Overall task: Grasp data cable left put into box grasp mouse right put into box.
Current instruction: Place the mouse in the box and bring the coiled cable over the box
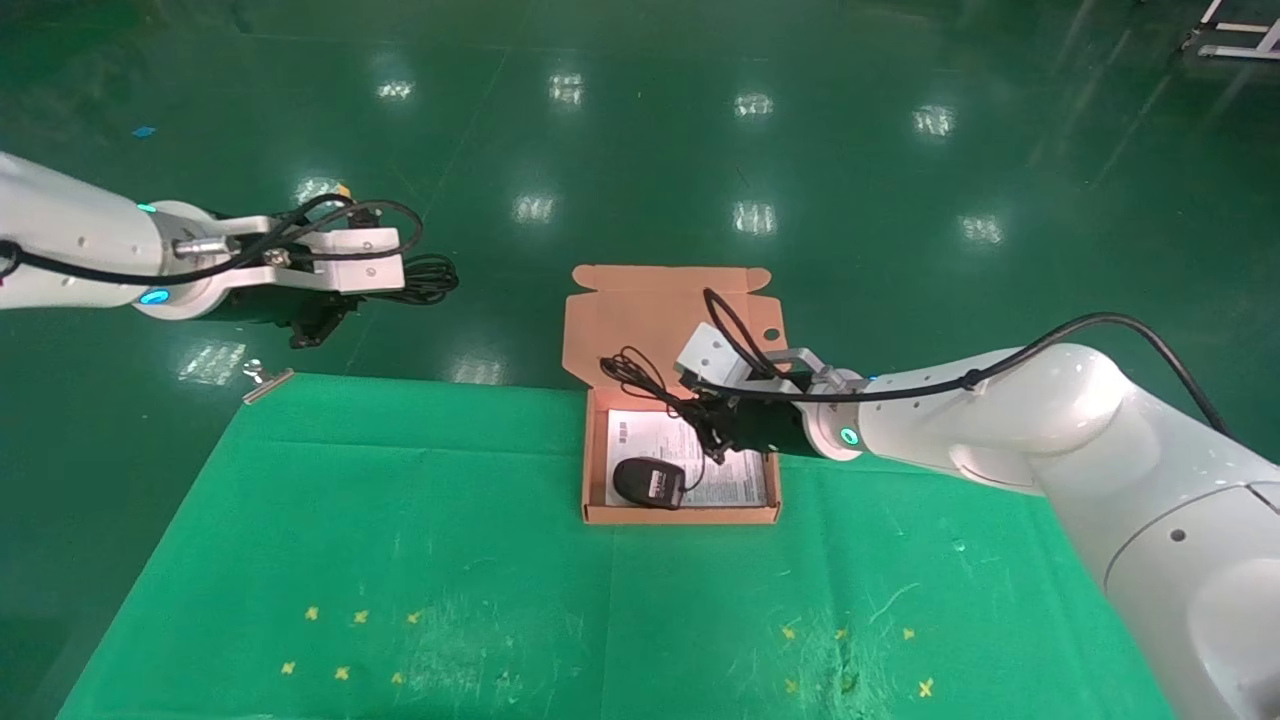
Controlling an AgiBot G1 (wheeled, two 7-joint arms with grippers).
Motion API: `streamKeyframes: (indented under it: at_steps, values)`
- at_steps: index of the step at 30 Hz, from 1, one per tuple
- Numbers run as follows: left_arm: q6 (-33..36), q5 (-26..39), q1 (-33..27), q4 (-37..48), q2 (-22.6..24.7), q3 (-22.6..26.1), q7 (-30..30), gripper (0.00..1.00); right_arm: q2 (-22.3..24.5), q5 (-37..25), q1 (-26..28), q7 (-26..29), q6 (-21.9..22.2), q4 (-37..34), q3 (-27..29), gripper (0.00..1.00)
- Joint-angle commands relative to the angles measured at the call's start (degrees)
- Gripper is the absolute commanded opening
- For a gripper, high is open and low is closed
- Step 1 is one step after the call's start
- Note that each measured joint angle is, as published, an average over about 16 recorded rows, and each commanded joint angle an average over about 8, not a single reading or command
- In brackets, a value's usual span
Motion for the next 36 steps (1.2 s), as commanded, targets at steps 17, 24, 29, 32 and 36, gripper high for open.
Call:
streamKeyframes:
  at_steps: [17, 24, 29, 32, 36]
  values:
    - [-9.16, -5.83, 3.46, 8.05, 5.56, 0.05, 7.88, 0.00, 3.12, 0.67, 0.21, 2.48, 0.76, 3.35, -3.70, 1.00]
    - [-20.39, -13.90, 5.71, 23.64, 13.42, -0.65, 21.80, 0.00, 8.93, 1.89, 1.54, 2.19, -0.06, 5.67, -2.35, 1.00]
    - [-26.07, -20.18, 7.23, 32.02, 17.71, -0.56, 31.47, 0.00, 13.89, 1.39, 2.31, 2.06, 0.12, 7.49, -2.04, 1.00]
    - [-27.71, -24.79, 8.39, 33.45, 18.54, 0.41, 36.18, 0.00, 16.35, 0.89, 2.59, 2.24, 0.00, 8.41, -2.09, 1.00]
    - [-28.38, -31.08, 9.83, 33.10, 18.77, 2.72, 41.10, 0.00, 19.16, 0.57, 2.79, 2.66, -0.57, 9.93, -2.08, 1.00]
